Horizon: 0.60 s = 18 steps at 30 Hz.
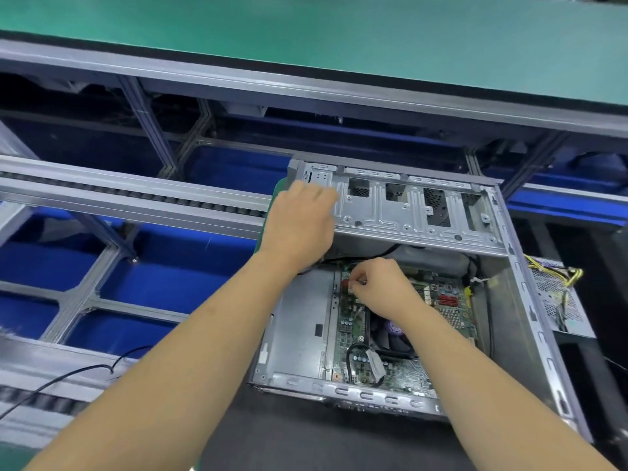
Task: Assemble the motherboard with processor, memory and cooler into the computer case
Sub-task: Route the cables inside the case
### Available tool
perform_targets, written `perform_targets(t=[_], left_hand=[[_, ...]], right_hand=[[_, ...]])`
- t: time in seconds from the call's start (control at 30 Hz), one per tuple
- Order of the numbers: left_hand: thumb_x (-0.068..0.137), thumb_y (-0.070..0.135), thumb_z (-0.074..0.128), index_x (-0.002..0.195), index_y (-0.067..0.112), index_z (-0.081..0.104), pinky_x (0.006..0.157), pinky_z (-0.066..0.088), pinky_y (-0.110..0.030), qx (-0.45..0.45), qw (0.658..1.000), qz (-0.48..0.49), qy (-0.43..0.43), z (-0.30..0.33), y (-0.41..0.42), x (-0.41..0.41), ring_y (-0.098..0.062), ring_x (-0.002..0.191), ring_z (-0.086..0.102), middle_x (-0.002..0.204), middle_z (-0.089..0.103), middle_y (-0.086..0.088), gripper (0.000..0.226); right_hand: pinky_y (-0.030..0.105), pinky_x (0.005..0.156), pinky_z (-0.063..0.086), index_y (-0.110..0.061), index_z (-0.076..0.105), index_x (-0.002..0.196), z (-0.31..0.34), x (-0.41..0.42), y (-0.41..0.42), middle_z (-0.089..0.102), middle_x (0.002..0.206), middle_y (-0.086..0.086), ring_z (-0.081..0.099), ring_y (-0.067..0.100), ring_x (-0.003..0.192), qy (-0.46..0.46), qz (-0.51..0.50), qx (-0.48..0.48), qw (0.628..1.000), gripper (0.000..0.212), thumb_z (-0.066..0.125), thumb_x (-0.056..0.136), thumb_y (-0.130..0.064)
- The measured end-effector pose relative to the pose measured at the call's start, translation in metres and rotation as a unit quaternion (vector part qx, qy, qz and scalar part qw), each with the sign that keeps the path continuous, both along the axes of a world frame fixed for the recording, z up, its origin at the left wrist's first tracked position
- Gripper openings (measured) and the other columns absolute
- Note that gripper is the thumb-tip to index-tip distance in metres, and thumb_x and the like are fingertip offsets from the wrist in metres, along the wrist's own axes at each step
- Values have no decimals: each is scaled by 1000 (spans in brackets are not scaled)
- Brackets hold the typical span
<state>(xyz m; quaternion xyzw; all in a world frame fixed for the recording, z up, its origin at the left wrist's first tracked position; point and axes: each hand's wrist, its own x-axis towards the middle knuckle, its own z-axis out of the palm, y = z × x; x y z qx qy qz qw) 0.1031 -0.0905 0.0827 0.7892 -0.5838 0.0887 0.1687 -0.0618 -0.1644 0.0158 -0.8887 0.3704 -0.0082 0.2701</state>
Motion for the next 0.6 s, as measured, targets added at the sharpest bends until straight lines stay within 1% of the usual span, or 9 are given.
perform_targets(t=[0.07, 0.13, 0.23, 0.33, 0.4, 0.5, 0.6], left_hand=[[93, 19, 48, 128, 17, 53, 87, 42, -38, 14, 998, 56, 14, -11, 1, 6, -27, 108, 45, 122, 55, -5, 35], [94, 22, 46, 130, 17, 50, 90, 42, -39, 11, 997, 70, 41, -18, 0, 6, -27, 111, 43, 126, 51, -5, 36], [93, 22, 45, 123, 16, 52, 86, 43, -40, 14, 998, 58, 22, -20, -2, 6, -27, 107, 44, 121, 53, -5, 31], [93, 21, 45, 119, 15, 55, 85, 43, -40, 1, 998, 60, 36, -20, 1, 7, -26, 104, 45, 116, 55, -5, 28], [93, 20, 45, 116, 14, 56, 84, 44, -40, -9, 997, 65, 49, -20, 2, 7, -25, 103, 45, 113, 55, -4, 26], [94, 22, 45, 112, 14, 55, 84, 46, -40, 1, 998, 61, 35, -18, 1, 5, -25, 101, 45, 109, 55, -5, 23], [94, 23, 45, 112, 14, 55, 83, 47, -40, 10, 998, 62, 27, -18, 0, 5, -25, 101, 45, 109, 55, -5, 22]], right_hand=[[37, 76, 58, -3, 76, 92, -2, 1, 1, 75, 92, 14, 68, 26, 80, 37, 18, -11, 999, 20, 58, 94, -10], [41, 82, 58, -3, 77, 92, -4, 1, 1, 75, 95, 14, 70, 29, 87, 74, 30, -18, 997, 21, 57, 95, -9], [42, 89, 55, -8, 77, 97, -6, 2, 1, 74, 102, 9, 67, 29, 95, 112, 52, -43, 991, 20, 57, 97, -11], [44, 86, 56, -6, 76, 98, -7, 7, 3, 74, 101, 13, 67, 32, 95, 140, 75, -73, 985, 18, 58, 95, -8], [43, 85, 57, -6, 76, 98, -9, 8, 3, 74, 101, 13, 67, 31, 95, 146, 80, -61, 984, 18, 59, 96, -10], [39, 85, 57, -9, 79, 100, -11, 7, 2, 75, 102, 11, 68, 27, 94, 132, 69, -30, 988, 17, 62, 97, -11], [37, 89, 56, -11, 79, 100, -12, 8, 3, 76, 104, 9, 69, 26, 96, 128, 69, -10, 989, 17, 62, 96, -10]])
